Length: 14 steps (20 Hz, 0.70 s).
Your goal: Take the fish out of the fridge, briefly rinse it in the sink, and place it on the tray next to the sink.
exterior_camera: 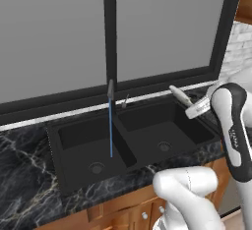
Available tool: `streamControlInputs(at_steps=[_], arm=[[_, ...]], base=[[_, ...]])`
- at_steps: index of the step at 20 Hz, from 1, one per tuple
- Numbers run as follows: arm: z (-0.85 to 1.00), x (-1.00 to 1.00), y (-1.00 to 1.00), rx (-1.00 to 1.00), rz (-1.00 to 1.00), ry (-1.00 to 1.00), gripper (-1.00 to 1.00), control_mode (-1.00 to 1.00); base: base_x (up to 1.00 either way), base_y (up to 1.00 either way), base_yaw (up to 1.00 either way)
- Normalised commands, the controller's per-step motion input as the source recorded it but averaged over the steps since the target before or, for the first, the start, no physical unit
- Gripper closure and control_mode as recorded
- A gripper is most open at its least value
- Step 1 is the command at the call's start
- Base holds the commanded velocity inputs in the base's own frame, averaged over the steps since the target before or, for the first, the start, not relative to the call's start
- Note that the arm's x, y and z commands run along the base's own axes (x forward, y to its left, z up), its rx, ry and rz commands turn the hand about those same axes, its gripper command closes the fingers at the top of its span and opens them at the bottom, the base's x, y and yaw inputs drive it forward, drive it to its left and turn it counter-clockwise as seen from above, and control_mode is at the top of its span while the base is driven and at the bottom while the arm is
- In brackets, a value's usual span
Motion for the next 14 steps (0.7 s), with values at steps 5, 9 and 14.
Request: streamControlInputs(at_steps=[5, 9, 14], arm=[[-0.58, 0.69, -0.08, 0.17, 0.20, 0.51, 1.00, -1.00], [-0.69, 0.59, -0.10, 0.24, 0.21, 0.46, 1.00, -1.00], [-0.45, 0.79, 0.00, 0.23, 0.18, 0.34, 1.00, -1.00]], base=[[0.00, 0.00, 0.00], [0.00, 0.00, 0.00], [0.00, 0.00, 0.00]])
